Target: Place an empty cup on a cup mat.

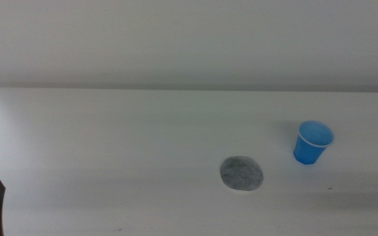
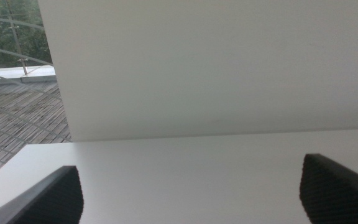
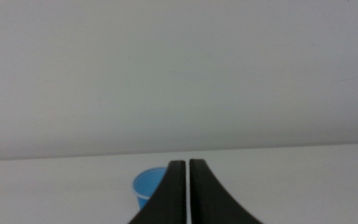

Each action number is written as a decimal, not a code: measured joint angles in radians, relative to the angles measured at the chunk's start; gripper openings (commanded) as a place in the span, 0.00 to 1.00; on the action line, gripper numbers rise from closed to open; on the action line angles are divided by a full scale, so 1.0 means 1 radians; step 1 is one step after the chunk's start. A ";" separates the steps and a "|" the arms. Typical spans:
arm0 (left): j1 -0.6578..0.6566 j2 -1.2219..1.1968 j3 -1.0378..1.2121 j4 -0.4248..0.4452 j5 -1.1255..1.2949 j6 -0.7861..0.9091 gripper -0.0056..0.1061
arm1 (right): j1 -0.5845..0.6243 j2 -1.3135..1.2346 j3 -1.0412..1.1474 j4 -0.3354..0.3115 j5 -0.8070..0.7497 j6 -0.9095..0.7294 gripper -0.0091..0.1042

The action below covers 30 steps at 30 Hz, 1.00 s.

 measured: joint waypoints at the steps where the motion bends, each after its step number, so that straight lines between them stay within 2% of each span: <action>1: 0.000 0.000 0.000 0.000 0.000 0.000 0.89 | 0.000 0.000 0.000 0.000 -0.003 0.000 0.07; 17: 0.000 0.000 0.000 0.000 0.000 0.000 0.89 | 0.000 0.000 0.000 0.029 -0.042 0.010 0.07; 27: 0.000 0.000 0.000 0.000 0.000 0.000 0.89 | 0.000 0.000 0.000 0.033 -0.122 0.126 0.07; 30: 0.000 0.000 0.000 0.000 0.000 0.000 0.89 | 0.000 0.002 -0.003 0.055 -0.101 0.155 0.14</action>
